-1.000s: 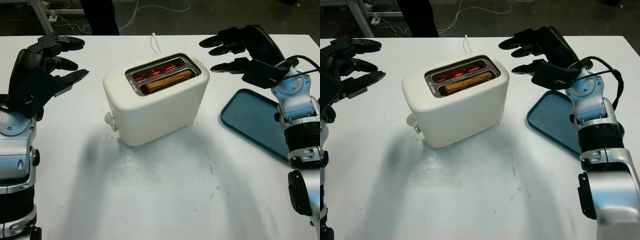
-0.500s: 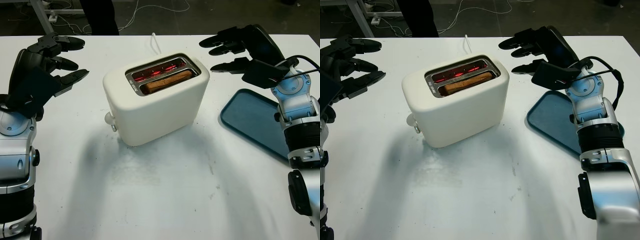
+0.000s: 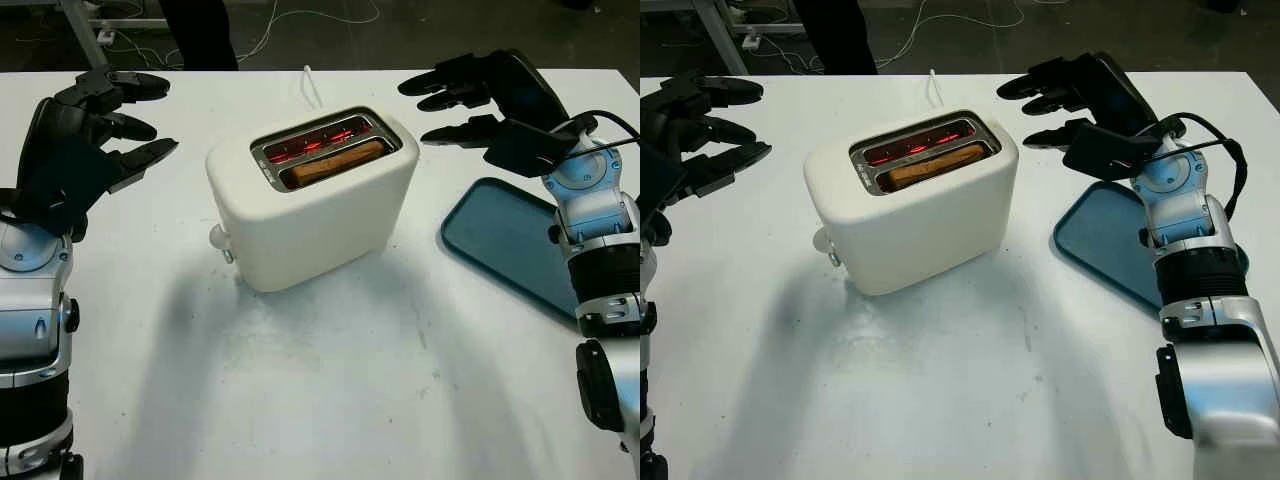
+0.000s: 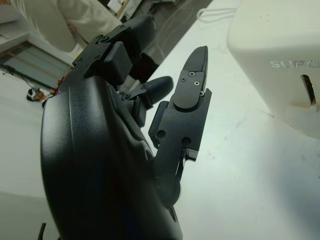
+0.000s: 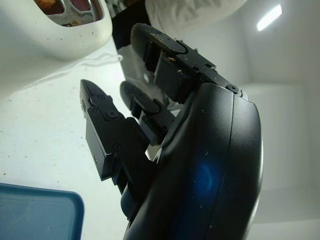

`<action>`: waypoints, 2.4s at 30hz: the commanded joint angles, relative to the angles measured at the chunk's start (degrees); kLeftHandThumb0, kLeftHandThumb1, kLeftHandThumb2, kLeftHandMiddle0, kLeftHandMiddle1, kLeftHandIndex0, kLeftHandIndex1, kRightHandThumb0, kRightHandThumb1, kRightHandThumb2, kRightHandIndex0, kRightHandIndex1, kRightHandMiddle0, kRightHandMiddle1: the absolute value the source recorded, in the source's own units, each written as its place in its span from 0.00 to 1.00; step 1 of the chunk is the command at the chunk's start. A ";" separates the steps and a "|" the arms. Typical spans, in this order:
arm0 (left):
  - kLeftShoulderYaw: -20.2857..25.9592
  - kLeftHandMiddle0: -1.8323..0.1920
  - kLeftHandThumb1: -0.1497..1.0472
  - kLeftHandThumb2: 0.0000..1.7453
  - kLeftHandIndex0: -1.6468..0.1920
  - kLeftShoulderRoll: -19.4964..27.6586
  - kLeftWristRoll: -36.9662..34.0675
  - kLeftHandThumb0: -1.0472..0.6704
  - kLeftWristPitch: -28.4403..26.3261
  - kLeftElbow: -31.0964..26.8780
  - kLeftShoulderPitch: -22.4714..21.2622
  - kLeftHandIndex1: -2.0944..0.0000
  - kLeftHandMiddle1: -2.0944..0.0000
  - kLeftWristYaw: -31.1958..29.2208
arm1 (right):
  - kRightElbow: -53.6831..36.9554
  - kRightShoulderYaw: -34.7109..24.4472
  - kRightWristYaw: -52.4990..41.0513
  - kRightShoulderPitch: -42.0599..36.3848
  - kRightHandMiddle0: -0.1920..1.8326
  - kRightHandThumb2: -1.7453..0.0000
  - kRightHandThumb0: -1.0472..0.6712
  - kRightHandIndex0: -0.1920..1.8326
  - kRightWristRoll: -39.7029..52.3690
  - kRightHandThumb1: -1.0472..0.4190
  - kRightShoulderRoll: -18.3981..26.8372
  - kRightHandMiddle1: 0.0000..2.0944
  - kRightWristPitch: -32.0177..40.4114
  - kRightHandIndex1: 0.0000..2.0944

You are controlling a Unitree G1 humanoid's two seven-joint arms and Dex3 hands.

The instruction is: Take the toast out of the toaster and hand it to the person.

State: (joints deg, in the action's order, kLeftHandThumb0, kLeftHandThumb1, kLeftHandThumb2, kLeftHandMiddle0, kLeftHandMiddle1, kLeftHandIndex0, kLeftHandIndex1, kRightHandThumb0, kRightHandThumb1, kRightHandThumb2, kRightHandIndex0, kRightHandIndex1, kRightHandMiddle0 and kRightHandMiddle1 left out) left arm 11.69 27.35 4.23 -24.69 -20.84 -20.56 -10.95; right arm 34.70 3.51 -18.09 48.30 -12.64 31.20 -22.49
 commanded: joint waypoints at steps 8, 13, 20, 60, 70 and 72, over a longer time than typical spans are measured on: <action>0.03 0.74 0.88 0.00 0.63 0.16 -0.30 0.45 0.47 0.05 0.37 0.72 0.44 -0.38 | 0.12 -0.08 -0.12 -0.30 0.56 1.00 0.66 0.60 0.38 0.22 -0.28 0.00 -0.21 0.01; 0.06 0.75 0.88 0.00 0.63 0.15 -0.43 0.46 0.73 0.20 0.13 0.72 0.44 -0.59 | -0.36 -0.07 -0.18 -0.42 0.56 1.00 0.67 0.60 0.30 0.22 -0.12 0.00 -0.07 0.01; 0.07 0.75 0.88 0.00 0.63 -0.05 -0.26 0.46 0.41 -0.08 0.09 0.71 0.43 -0.48 | -0.13 -0.03 0.04 -0.40 0.56 1.00 0.68 0.60 0.12 0.21 -0.13 0.00 -0.23 0.01; 1.05 0.75 0.89 0.00 0.64 -0.48 -0.52 0.45 0.40 -0.79 1.46 0.71 0.44 -0.38 | 0.55 0.11 1.00 -0.82 0.56 1.00 0.68 0.60 -0.72 0.23 0.19 0.00 -1.60 0.01; 1.09 0.75 0.88 0.00 0.64 -0.65 -0.70 0.45 0.15 -0.56 1.29 0.71 0.44 -0.35 | -4.44 -0.92 -0.25 1.51 0.56 1.00 0.69 0.61 0.43 0.25 0.87 0.01 0.04 0.01; 0.96 0.75 0.88 0.00 0.64 -0.67 -0.67 0.45 0.28 -0.49 1.22 0.71 0.44 -0.38 | -4.85 -1.16 -1.42 2.97 0.57 1.00 0.67 0.61 1.35 0.26 1.18 0.01 -0.89 0.01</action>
State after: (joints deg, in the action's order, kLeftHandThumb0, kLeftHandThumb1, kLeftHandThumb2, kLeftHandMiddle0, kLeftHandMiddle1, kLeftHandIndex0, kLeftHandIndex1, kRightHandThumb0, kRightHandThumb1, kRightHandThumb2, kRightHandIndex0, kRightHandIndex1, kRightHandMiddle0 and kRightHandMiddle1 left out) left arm 12.36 27.06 4.19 -24.51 -21.00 -19.78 -11.53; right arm 31.03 3.20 -18.87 49.51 -12.21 31.34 -23.11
